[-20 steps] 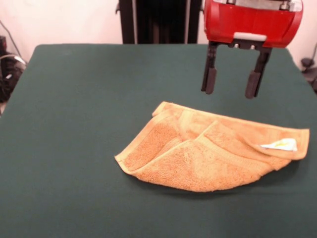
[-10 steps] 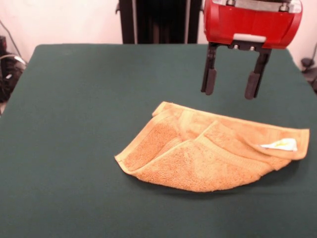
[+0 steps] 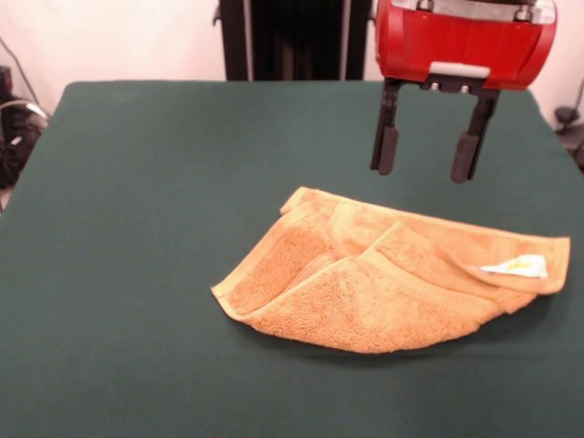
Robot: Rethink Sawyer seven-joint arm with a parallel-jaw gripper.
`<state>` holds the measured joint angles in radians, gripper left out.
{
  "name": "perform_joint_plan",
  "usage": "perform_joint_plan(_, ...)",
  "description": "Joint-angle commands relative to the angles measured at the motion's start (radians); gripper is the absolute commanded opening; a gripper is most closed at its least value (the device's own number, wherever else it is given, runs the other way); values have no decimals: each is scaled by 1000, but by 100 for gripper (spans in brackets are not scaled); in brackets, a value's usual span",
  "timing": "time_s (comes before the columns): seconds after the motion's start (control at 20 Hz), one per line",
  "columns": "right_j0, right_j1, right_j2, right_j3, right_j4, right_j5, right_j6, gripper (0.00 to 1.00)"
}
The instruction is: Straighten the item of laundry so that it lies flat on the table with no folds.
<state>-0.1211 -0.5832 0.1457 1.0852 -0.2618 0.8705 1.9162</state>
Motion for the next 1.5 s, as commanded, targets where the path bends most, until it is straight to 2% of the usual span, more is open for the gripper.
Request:
perform_joint_plan(0.05,7,89,57,98,-9,6,-14,100)
perform_joint_plan(0.75,6,127,64,95,-14,8,-29,100)
perform_joint_plan(1.5,2,165,74,71,7,102,-63,100)
